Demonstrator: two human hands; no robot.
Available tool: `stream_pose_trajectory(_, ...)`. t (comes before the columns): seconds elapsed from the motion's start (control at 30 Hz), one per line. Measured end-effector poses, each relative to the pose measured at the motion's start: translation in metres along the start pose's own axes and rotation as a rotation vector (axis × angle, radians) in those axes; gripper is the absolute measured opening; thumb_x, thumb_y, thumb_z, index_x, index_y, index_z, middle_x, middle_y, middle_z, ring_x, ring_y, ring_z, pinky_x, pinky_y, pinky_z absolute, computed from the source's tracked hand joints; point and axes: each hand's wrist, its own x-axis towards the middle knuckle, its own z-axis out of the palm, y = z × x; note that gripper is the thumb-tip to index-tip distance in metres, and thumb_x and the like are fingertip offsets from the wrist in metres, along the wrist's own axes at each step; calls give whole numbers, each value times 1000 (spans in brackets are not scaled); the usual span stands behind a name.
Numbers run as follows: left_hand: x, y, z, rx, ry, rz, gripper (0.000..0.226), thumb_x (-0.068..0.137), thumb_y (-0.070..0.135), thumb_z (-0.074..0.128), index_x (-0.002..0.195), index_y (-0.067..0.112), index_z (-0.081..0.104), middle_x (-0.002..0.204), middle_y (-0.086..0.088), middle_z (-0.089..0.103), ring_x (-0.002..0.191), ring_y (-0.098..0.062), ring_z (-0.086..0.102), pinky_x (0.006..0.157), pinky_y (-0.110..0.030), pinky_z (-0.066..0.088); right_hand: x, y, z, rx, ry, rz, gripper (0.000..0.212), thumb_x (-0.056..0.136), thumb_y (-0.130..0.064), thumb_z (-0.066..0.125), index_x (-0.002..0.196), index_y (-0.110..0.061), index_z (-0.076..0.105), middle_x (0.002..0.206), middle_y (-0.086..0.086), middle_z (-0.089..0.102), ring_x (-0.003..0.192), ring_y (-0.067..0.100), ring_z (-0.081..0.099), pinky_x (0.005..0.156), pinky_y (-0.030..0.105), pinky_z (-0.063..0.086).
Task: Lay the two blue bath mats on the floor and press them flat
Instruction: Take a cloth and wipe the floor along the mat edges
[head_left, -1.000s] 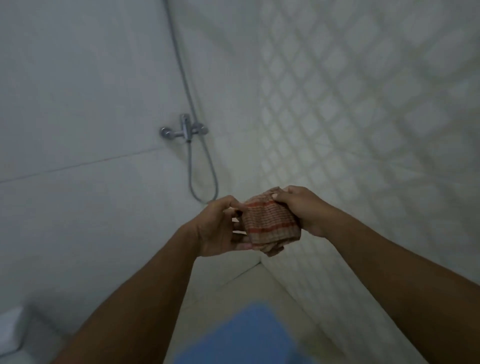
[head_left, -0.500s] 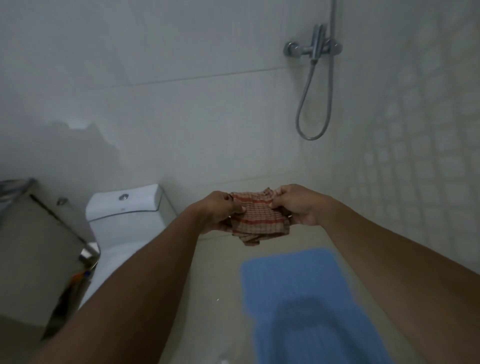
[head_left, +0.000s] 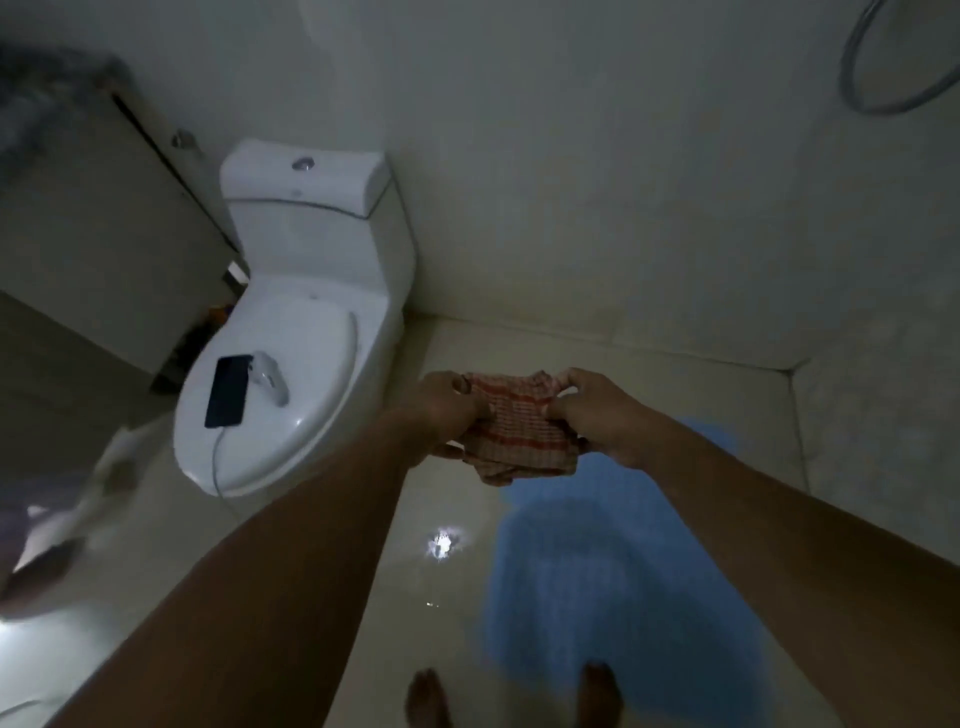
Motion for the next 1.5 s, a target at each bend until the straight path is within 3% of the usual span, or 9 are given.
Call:
stream_pose_trajectory(0.13,72,-99,55,-69,19,-87,19,97,10,64,114,10,56,105,-20,71,83,-29,73,67,-43,64,72,110,22,-78,-24,33,11,95,-7,58,105,-12,58,87,11,69,70,23,66,65,37,56)
stream_pose_trajectory(0.37,221,-304,131,-136,86,-143,14,95,5,64,100,11,53,105,-25,70,80,-36,74,65,-48,64,234,301,105,-199,-71,4,9,92,-9,59,99,-15,57,83,11,66,68,22,64,62,34,54)
stream_pose_trajectory(0.5,306,-446,155,-27,117,-190,9,88,4,63,91,0,69,93,-28,74,79,-41,75,72,-57,63,327,418,184,-342,-143,-61,9,89,-14,60,98,-16,59,82,9,62,66,20,59,53,27,47)
stream_pose_trajectory(0.63,358,-554,174,-48,87,-309,11,94,2,60,101,-4,66,86,-22,71,57,-29,70,60,-41,64,391,498,244,-497,-232,-154,5,90,-17,61,94,-20,59,79,-2,55,71,16,54,52,23,35)
stream_pose_trajectory(0.87,355,-651,206,-33,111,-457,20,93,1,65,104,-14,62,86,-27,72,54,-30,69,58,-45,64,400,575,303,-726,-361,-262,11,89,-9,59,94,-14,68,106,5,64,91,20,56,74,24,37)
stream_pose_trajectory(1.0,337,-663,209,327,86,-497,37,82,34,78,92,0,66,75,-13,74,55,-25,73,58,-39,63,393,589,313,-894,-406,-352,18,83,-7,61,97,-15,70,103,4,65,94,26,61,73,29,44)
stream_pose_trajectory(1.13,330,-683,219,1048,395,-148,61,85,65,46,120,16,49,110,-8,58,102,-30,60,78,-39,46,399,595,310,-850,-230,-502,19,77,-37,59,87,-24,67,87,-1,60,88,25,58,81,40,53)
stream_pose_trajectory(1.3,345,-716,247,1071,313,636,59,98,42,36,151,15,39,153,-17,40,142,-39,35,113,-52,33,403,619,279,-996,131,-510,37,85,-33,57,119,-19,61,120,12,58,114,37,48,90,46,45)
stream_pose_trajectory(1.5,364,-748,273,1153,293,542,61,107,42,20,162,16,20,169,-13,15,157,-34,5,122,-54,18,411,671,263,-1082,322,-524,64,93,-41,50,147,-8,41,156,20,37,141,42,35,110,55,35)
